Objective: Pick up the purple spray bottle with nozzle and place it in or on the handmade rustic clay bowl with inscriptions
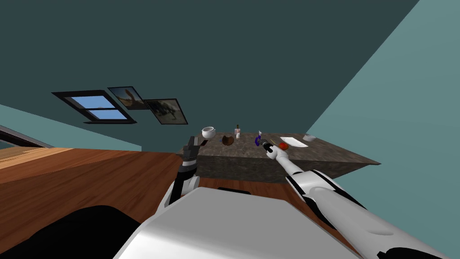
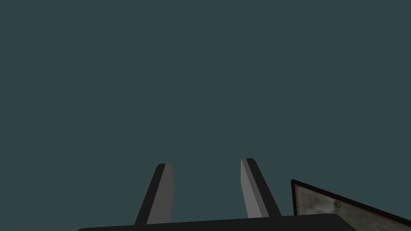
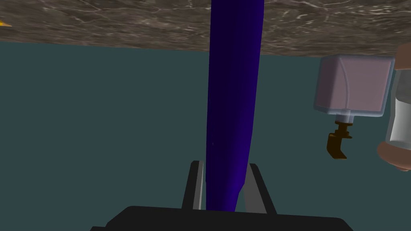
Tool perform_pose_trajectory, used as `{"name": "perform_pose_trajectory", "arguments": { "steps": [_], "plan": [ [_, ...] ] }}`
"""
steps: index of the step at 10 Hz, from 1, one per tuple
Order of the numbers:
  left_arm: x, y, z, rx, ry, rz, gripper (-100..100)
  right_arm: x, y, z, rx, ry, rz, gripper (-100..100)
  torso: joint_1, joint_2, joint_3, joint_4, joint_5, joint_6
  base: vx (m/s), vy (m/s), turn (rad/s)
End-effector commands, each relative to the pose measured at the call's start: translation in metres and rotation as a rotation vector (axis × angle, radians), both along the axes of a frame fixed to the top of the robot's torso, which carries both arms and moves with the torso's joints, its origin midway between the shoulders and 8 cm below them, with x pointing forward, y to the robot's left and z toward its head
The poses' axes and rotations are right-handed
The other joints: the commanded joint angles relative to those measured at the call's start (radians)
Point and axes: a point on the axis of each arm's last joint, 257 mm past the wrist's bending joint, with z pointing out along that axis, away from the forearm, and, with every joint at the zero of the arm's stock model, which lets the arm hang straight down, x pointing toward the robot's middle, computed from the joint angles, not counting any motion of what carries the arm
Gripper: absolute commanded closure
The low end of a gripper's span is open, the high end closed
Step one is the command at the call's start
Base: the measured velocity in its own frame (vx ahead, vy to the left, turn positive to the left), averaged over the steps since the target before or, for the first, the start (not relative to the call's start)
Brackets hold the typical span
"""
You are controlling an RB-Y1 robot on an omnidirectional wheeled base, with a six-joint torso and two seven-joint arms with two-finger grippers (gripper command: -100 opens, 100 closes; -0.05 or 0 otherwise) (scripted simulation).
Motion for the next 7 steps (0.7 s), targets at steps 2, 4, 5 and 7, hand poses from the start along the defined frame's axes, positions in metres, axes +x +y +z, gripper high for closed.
{"name": "perform_pose_trajectory", "arguments": {
  "steps": [2, 4, 5, 7],
  "plan": [
    [0.000, 0.000, 0.000, 0.000, 0.000, 0.000, 0, 0.000, -0.013, -0.004, -0.003, 0.017, -0.030, 100, 0.001, 0.004, 0.001, -0.002, -0.002, -0.001, -0.180, 0.012, 0.142],
    [0.000, 0.000, 0.000, 0.000, 0.000, 0.000, 0, 0.001, -0.028, -0.001, -0.008, 0.026, -0.062, 100, 0.002, 0.007, 0.001, -0.005, -0.003, 0.000, -0.200, 0.050, 0.147],
    [0.000, 0.000, 0.000, 0.000, 0.000, 0.000, 0, 0.002, -0.038, 0.003, -0.012, 0.030, -0.085, 100, 0.003, 0.007, 0.001, -0.006, -0.004, 0.000, -0.203, 0.102, 0.253],
    [0.000, 0.000, 0.000, 0.000, 0.000, 0.000, 0, 0.005, -0.053, 0.010, -0.017, 0.034, -0.119, 100, 0.007, 0.007, 0.001, -0.006, -0.003, -0.002, -0.225, 0.116, 0.200]
  ]
}}
